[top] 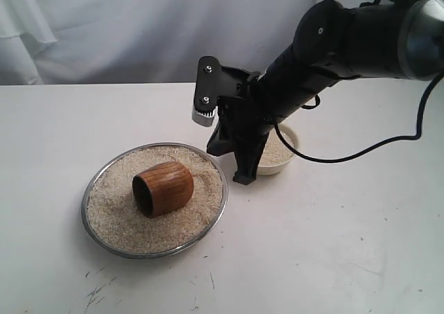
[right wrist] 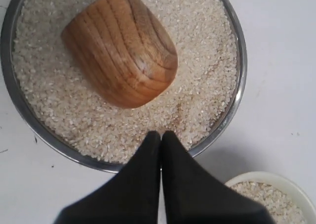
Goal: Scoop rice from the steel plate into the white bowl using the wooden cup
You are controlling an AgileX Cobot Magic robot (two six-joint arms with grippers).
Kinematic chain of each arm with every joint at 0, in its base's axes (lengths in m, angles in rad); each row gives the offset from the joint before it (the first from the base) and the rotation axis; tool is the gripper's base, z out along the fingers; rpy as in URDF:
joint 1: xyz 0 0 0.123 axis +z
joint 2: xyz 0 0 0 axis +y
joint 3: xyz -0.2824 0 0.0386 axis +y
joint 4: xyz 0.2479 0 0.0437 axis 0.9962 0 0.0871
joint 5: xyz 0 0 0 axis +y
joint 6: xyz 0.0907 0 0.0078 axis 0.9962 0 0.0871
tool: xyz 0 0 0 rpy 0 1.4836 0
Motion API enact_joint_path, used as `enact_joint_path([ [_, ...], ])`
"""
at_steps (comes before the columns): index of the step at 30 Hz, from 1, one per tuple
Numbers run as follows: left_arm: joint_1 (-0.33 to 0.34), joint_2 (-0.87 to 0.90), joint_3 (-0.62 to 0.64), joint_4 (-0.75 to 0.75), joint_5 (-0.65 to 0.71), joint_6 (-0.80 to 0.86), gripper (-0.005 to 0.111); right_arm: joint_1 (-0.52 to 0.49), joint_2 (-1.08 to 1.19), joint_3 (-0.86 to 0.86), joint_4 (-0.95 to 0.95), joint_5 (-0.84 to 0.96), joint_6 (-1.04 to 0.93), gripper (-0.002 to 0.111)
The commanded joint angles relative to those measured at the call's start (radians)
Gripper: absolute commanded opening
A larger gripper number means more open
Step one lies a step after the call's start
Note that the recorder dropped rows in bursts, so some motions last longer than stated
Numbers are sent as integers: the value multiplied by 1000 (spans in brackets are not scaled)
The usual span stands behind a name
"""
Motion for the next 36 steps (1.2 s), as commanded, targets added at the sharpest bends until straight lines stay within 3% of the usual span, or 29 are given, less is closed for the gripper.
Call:
enact_joint_path([
  [1,-3,-4,5,0,-6,-1,0,-7,1,-3,12,-37,-42,0],
  [6,-3,-4,5,0,-6,-1,0,-11,3,-3,-55,-51,-222,0],
  [10,-3,-4,5,0,-6,-1,0,-24,3,-3,-52,-80,-250,0],
  [13,-3,-4,5,0,-6,-1,0,-34,3,-3,11,-64,-245,6],
  [16,-3,-4,5,0,-6,-1,0,-36,3,-1,77,-24,-242,21],
  [22,-3,-4,5,0,-6,-1,0,-34,3,-1,169,58,-184,69],
  [25,-3,-4,5,0,-6,-1,0,-34,3,-1,203,58,-175,84],
  [36,-3,-4,5,0,-6,-1,0,-34,3,-1,369,15,-158,87],
])
